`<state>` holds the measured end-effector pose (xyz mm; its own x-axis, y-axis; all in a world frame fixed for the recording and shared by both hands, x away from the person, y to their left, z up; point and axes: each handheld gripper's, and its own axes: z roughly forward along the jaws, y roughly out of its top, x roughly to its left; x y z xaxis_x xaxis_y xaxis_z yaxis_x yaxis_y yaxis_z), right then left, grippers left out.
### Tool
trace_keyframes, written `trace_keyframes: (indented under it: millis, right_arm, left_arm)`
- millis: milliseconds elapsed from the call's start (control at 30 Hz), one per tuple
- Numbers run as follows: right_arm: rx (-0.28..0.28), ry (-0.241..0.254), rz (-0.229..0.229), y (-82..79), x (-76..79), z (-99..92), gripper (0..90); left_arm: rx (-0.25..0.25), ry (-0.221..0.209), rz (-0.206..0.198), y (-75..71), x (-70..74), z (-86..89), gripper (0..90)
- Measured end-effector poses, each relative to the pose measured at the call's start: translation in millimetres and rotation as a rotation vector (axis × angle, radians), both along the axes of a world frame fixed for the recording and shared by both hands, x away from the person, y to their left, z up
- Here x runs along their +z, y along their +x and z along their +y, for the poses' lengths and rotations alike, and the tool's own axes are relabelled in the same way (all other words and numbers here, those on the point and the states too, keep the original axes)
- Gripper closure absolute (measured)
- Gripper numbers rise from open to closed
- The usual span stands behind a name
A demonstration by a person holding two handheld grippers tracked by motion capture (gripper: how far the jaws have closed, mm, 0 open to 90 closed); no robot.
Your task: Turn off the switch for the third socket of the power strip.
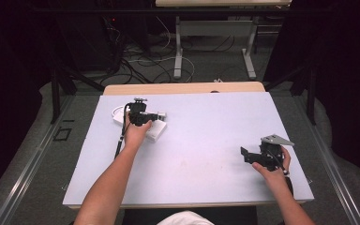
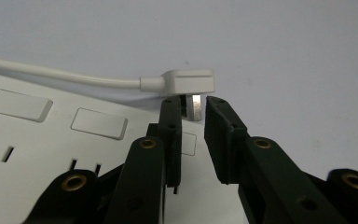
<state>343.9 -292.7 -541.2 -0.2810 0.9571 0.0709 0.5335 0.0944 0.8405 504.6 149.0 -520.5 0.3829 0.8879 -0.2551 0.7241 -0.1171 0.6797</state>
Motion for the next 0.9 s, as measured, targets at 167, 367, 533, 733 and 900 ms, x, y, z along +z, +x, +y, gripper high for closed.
trace_keyframes:
  millis: [167, 367, 533, 733, 900]
  right_arm:
    - [0.0, 0.003, 0.001, -0.3, 0.2, -0.1, 9.7]
    - [-0.002, 0.008, 0.009, 0.3, -0.8, 1.2, 9.7]
    - [0.001, 0.005, 0.006, 1.4, -0.7, 1.7, 9.7]
    - [0.002, 0.003, 0.006, 2.1, -0.6, 2.9, 9.7]
    - [0.002, 0.003, -0.001, 1.2, 1.5, 3.8, 9.7]
  left_arm:
    - [-0.013, -0.01, -0.002, -3.2, 4.0, -0.4, 69.4]
    - [-0.022, -0.011, -0.008, -7.6, 8.7, -2.2, 64.7]
    - [-0.024, -0.006, -0.021, -12.4, 13.1, -4.8, 59.3]
    - [-0.043, 0.052, -0.057, -18.0, 18.2, -8.4, 47.5]
    - [-0.051, 0.057, -0.085, -23.9, 24.3, -10.3, 39.3]
